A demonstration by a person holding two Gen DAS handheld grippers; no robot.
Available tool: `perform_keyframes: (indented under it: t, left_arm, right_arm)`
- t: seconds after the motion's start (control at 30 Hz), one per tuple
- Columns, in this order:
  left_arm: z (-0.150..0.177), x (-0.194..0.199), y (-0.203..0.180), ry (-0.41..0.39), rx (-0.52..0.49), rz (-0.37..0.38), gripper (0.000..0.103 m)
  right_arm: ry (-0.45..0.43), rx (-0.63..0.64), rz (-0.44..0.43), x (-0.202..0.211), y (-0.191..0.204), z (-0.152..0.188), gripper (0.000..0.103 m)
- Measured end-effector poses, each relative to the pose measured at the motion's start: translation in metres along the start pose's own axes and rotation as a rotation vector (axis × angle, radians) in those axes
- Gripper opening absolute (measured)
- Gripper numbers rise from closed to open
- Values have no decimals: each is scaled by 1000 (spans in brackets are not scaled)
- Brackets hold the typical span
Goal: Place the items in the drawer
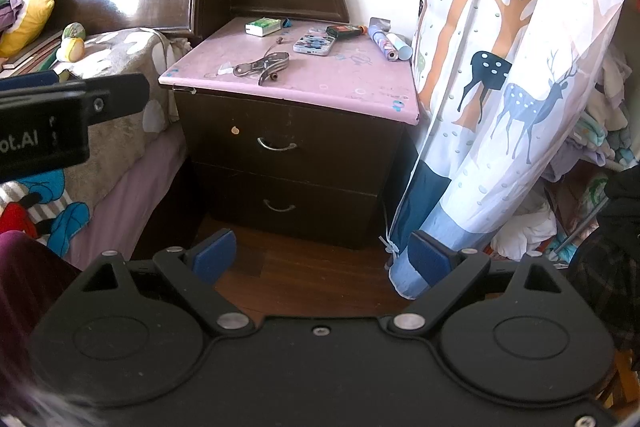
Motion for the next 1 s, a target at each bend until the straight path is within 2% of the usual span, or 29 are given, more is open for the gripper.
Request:
perform_keyframes:
  t: [1.0]
  left_arm:
    - [3, 2, -5, 11, -20, -3, 91]
  right_arm:
    - [-7, -6, -4, 5, -2, -1, 94]
Point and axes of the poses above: each gripper's, at about its wrist camera, not at the fingertips, and x roughly against the way its jaws point, y to its left, z to its underside, the point moved 8 cm from there along -x, roughly the way its jaws point, and after that the axes turned 3 degrees about -x, right-handed, at the moved point
